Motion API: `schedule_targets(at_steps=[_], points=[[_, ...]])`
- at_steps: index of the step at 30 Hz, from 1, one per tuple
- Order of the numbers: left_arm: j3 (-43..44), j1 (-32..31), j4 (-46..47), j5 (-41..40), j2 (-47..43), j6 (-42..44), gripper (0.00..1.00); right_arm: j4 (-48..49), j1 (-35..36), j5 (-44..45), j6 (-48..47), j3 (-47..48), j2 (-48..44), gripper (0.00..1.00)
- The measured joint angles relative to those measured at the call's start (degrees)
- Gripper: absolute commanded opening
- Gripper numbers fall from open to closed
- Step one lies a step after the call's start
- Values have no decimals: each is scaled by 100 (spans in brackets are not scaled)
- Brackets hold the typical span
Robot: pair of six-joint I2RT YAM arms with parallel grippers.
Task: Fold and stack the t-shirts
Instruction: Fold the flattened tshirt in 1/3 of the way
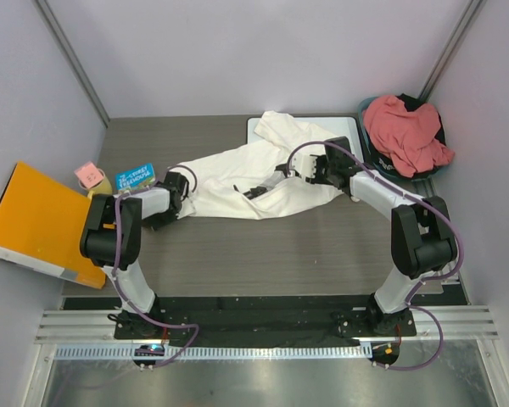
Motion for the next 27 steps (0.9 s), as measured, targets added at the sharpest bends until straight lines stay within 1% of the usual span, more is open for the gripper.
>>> schedule_targets(at_steps=[8, 16, 22, 27], points=[[409, 238, 400, -411, 448, 188, 0, -4, 17, 2, 39, 0, 0, 41], [507, 323, 822, -721, 643, 227, 0, -13, 22, 4, 55, 0, 0, 41], [643, 518, 1128, -968, 796, 310, 0, -15, 24, 4, 63, 9, 13, 41], [673, 629, 1202, -1115, 831, 317, 0, -17, 46, 7, 66, 13, 24, 41]])
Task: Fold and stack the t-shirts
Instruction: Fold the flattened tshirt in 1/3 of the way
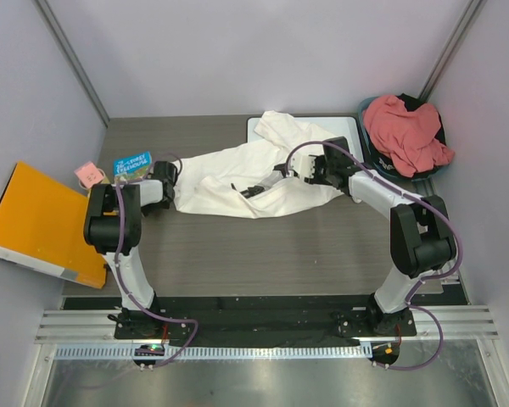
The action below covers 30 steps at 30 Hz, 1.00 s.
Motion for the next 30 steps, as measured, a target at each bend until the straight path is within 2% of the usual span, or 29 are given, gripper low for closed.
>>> schedule_targets(at_steps=[7, 11, 12, 14, 16, 17, 18, 19, 20, 24, 30], points=[[7, 2, -282, 63, -31, -175, 0, -15, 9, 4, 0, 59, 63, 41], [7, -98, -702, 474, -328, -332, 1, -17, 9, 2, 0, 59, 66, 41], [7, -146, -769, 608, -466, -354, 13, -17, 9, 2, 0, 59, 72, 41], [42, -278, -892, 874, -772, -420, 28, -17, 11, 4, 0, 61, 92, 41], [125, -385, -968, 1141, -1008, -452, 32, -26, 11, 4, 0, 72, 122, 41], [192, -439, -984, 1283, -1115, -490, 31, -35, 11, 4, -2, 90, 140, 41], [267, -494, -999, 1436, -1200, -498, 24, -39, 11, 2, -2, 103, 157, 41], [352, -549, -999, 1604, -1279, -501, 9, -42, 11, 2, -2, 120, 173, 41], [411, -579, -999, 1696, -1303, -514, 0, -46, 11, 2, -2, 133, 175, 41], [758, -664, -1001, 2017, -1128, -461, 0, -44, 11, 2, -2, 170, 184, 41], [1305, -660, -844, 2188, -166, -413, 0, -44, 13, 4, -2, 173, 184, 41]])
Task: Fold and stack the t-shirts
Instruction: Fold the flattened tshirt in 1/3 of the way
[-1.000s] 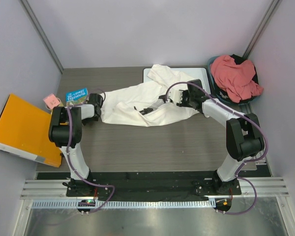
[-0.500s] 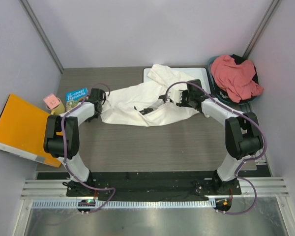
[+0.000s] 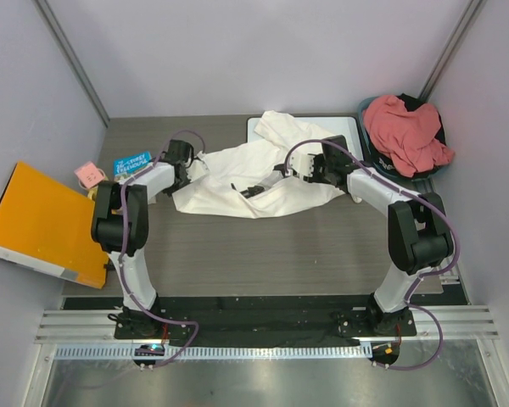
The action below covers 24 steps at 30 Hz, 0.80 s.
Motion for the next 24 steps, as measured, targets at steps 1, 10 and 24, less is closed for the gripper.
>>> schedule_targets(at_steps=[1, 10, 24], points=[[61, 2, 9, 26, 160, 9, 0, 0, 0, 0, 0, 0, 0, 41], [136, 20, 68, -28, 608, 142, 0, 7, 0, 15, 0, -118, -24, 41], [-13, 361, 116, -732, 608, 197, 0, 9, 0, 15, -7, -162, -24, 41]])
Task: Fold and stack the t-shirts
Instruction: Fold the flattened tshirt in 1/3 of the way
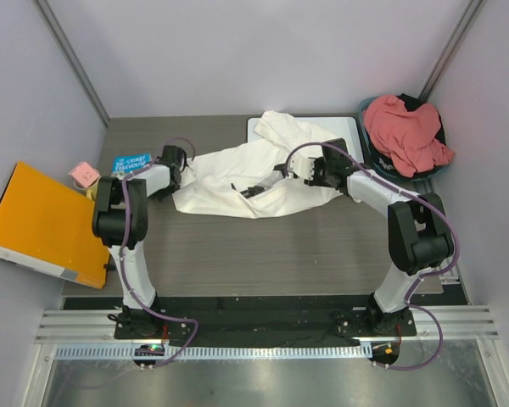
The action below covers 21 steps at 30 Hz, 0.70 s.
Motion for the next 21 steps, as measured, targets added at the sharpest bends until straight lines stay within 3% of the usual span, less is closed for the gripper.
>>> schedule_targets(at_steps=[5, 10, 11, 16, 21], points=[[-4, 39, -50, 52, -17, -4, 4, 0, 0, 0, -11, 0, 0, 41], [-57, -63, -149, 516, -267, 44, 46, 0, 0, 55, -35, 0, -2, 49], [-70, -103, -166, 610, -345, 70, 48, 0, 0, 81, -48, -2, -2, 54], [-81, -439, -205, 1259, -872, 122, 58, -17, -17, 192, -210, -136, -83, 63], [-22, -713, -295, 1766, -1176, 339, 59, -321, -157, 144, -348, -223, -164, 67]])
